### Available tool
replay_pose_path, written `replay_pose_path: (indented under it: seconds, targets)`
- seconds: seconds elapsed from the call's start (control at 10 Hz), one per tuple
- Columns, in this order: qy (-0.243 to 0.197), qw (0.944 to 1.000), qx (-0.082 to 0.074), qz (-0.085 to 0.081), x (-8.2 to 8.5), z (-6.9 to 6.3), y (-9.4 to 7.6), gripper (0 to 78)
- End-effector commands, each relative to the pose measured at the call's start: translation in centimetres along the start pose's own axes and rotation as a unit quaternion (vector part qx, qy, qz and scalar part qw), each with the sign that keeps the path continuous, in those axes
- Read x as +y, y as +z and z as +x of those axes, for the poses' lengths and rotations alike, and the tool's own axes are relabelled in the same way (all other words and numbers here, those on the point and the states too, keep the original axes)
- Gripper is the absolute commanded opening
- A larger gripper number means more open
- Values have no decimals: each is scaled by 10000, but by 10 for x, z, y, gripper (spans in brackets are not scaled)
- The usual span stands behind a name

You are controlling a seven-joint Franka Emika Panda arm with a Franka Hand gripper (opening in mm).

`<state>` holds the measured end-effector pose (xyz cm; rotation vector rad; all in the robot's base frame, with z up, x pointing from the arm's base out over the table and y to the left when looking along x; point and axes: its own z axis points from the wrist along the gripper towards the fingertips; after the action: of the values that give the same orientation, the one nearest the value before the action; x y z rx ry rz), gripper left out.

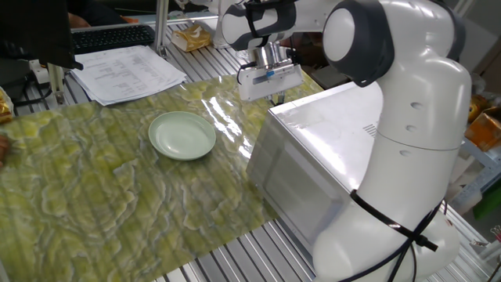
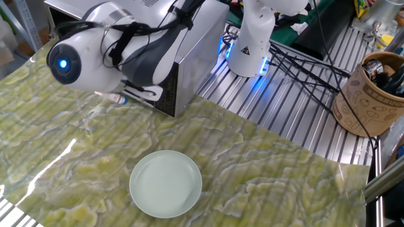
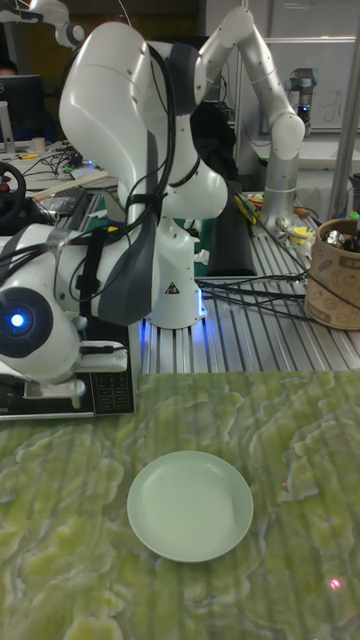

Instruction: Put the bowl into the microwave

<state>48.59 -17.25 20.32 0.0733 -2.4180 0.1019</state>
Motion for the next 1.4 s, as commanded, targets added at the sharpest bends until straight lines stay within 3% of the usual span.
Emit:
replay_pose_path:
  seconds: [0.1, 0.7, 0.8, 0.9, 1.4]
  targets:
    - [-100, 9997, -189, 120, -5, -20, -16, 11]
    - [163, 9993, -320, 135, -14, -33, -42, 11]
    - [172, 9987, -450, 146, -19, -36, -53, 11]
    - [161, 9982, -559, 157, -21, -37, -56, 11]
    - [36, 9977, -651, 156, -21, -42, -56, 11]
